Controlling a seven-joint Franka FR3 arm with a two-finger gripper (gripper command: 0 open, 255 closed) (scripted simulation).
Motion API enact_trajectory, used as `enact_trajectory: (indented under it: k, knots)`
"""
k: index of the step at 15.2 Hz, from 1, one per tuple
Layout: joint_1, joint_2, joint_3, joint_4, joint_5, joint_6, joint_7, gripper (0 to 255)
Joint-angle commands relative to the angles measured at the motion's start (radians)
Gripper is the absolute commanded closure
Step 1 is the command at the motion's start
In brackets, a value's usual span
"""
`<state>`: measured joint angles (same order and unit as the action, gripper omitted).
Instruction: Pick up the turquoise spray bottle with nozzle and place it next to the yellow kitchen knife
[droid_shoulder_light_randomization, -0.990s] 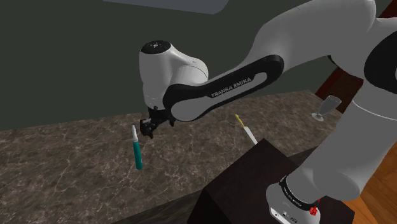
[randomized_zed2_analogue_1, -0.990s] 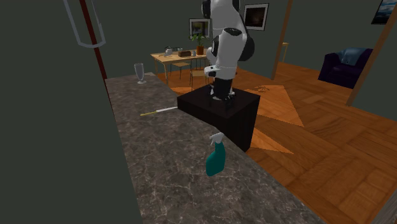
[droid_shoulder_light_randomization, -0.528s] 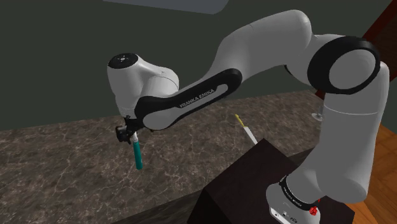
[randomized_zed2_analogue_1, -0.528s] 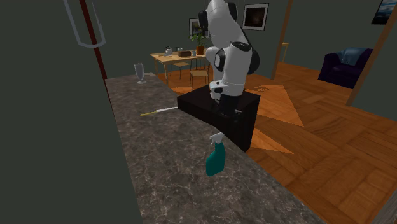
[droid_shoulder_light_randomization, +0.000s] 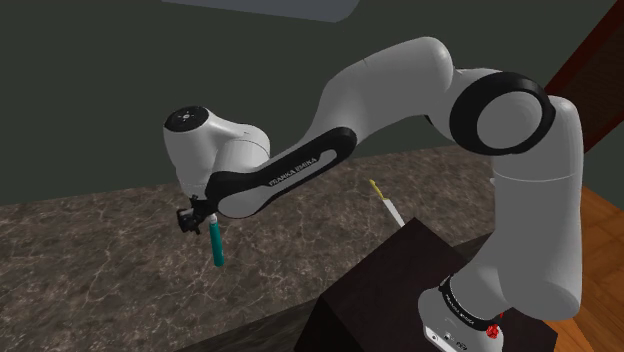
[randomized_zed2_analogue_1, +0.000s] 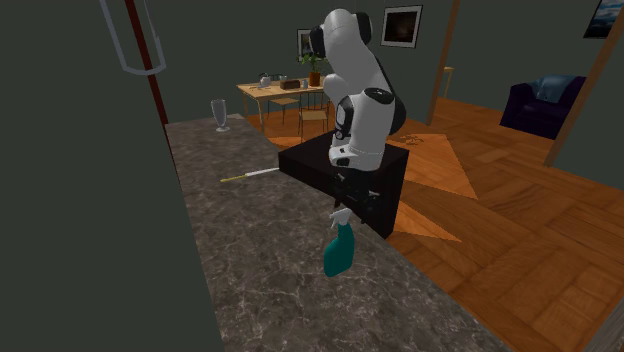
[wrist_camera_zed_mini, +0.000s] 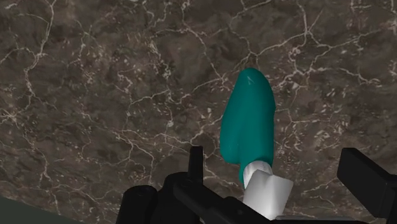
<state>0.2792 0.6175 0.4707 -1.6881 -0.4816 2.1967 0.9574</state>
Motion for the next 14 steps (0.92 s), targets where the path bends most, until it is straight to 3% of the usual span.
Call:
enact_trajectory:
  k: [1,8,9,14]
  knots:
    - [0.003,0.011,-0.005,-0.003,-0.007,0.014,0.005,0]
    - [0.003,0.011,-0.005,-0.003,-0.007,0.014,0.005,0]
    - [0.003,0.011,-0.005,-0.003,-0.007,0.014,0.005,255]
    - [0.003,0.011,-0.005,-0.003,-0.007,0.014,0.005,255]
